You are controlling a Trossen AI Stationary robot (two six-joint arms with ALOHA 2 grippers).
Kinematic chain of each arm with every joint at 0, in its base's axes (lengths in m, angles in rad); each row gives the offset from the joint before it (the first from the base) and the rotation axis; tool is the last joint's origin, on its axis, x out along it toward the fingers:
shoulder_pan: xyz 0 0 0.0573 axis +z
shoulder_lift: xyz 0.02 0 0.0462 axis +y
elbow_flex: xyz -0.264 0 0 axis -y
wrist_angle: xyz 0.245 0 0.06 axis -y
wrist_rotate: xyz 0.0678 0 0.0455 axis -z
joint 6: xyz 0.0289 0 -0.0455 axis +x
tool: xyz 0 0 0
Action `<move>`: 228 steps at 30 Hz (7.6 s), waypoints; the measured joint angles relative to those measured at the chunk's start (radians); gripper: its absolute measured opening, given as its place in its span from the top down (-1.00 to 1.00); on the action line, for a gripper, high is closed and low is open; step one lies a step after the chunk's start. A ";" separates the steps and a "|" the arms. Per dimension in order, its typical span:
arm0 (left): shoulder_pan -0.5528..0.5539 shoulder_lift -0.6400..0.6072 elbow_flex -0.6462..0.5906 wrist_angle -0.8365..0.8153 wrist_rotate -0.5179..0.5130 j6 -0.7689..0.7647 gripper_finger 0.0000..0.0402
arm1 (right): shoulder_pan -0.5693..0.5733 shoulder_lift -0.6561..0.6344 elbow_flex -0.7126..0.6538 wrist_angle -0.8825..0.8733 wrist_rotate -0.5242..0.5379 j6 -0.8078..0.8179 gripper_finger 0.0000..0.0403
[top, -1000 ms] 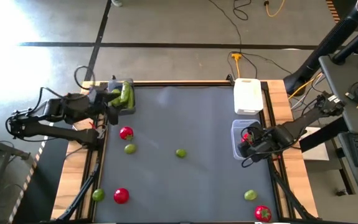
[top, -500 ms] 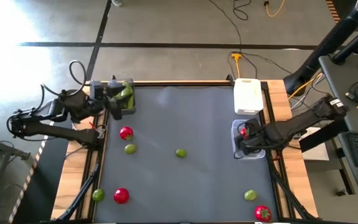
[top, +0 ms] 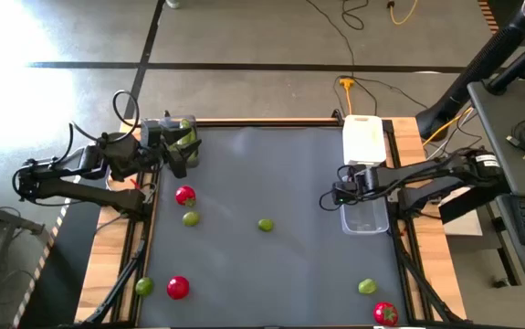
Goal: Sort produce into baskets
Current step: Put the tomato into the transparent bin
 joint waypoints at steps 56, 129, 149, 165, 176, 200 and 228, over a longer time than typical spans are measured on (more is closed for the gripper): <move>0.000 0.092 0.000 0.050 0.026 0.113 -0.28 | 0.711 0.525 1.055 -0.351 -0.407 0.114 -0.83; -0.008 0.164 0.000 0.054 0.207 0.107 -0.28 | 0.946 0.672 0.529 0.208 -0.777 0.332 -0.83; -0.008 0.166 0.009 0.051 0.207 0.152 -0.28 | 0.928 0.670 0.563 0.216 -0.731 0.411 -0.51; -0.008 0.073 0.009 0.013 0.208 0.161 -0.28 | 0.669 0.604 1.011 -0.490 -0.422 0.038 -0.43; -0.018 0.055 0.009 0.012 0.402 0.065 -0.28 | 0.411 0.292 0.697 -0.508 0.011 -0.009 -0.43; -0.058 0.131 0.006 0.068 0.435 -0.007 -0.28 | 0.192 0.079 0.091 -0.020 -0.113 0.167 -0.74; -0.100 0.111 0.006 0.060 0.435 0.025 -0.28 | 0.195 0.274 0.667 0.076 0.127 -0.295 -0.82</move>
